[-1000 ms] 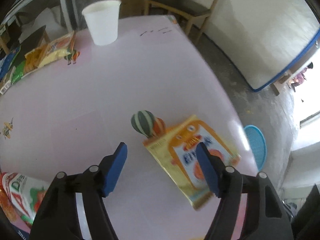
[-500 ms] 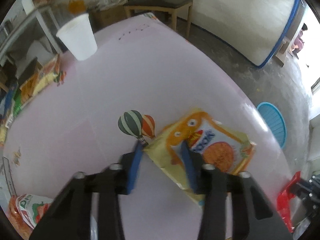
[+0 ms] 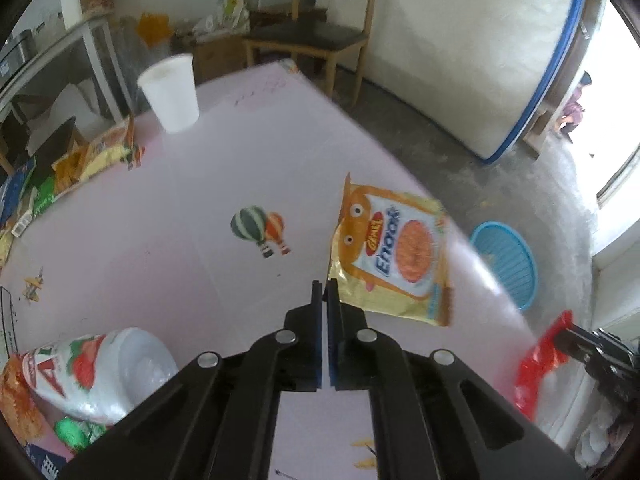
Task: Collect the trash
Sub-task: 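Carry the biscuit packet and red packet to the blue wastebasket with both tools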
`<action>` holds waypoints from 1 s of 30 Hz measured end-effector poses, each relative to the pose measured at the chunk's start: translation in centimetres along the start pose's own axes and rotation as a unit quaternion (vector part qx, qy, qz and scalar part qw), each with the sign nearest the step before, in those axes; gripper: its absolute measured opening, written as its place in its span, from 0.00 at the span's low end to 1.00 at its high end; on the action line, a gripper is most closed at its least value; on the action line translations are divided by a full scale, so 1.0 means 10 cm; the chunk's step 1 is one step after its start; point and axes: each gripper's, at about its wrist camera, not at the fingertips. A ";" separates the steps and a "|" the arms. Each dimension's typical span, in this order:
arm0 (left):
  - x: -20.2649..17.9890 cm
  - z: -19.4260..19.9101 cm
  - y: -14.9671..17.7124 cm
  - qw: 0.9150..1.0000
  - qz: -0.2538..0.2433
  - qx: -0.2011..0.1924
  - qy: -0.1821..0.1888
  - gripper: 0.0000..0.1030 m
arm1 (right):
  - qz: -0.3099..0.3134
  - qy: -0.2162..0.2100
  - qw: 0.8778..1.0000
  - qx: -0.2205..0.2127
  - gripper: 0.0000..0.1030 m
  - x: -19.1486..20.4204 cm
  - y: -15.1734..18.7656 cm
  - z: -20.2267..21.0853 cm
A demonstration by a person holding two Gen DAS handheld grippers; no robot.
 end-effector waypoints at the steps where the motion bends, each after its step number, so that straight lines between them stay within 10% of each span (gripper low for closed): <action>1: -0.03 0.07 0.00 1.000 -0.002 -0.008 0.004 0.01 | -0.002 0.002 1.000 -0.006 0.08 -0.02 0.00 0.05; 15: -1.03 0.42 -0.22 0.990 -0.065 -0.067 0.102 0.01 | -0.075 0.099 0.988 -0.087 0.07 -0.90 -0.19 0.72; 30: -3.07 -1.51 -0.63 0.976 -0.109 0.082 0.169 0.02 | -0.277 0.176 0.942 -0.066 0.10 -2.83 -0.35 0.21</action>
Point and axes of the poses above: each gripper's, at about its wrist camera, not at the fingertips, and z roughly against the way its jaws point, x to its left, y to its underside, and after that the axes turned 7 degrees about x, right-handed
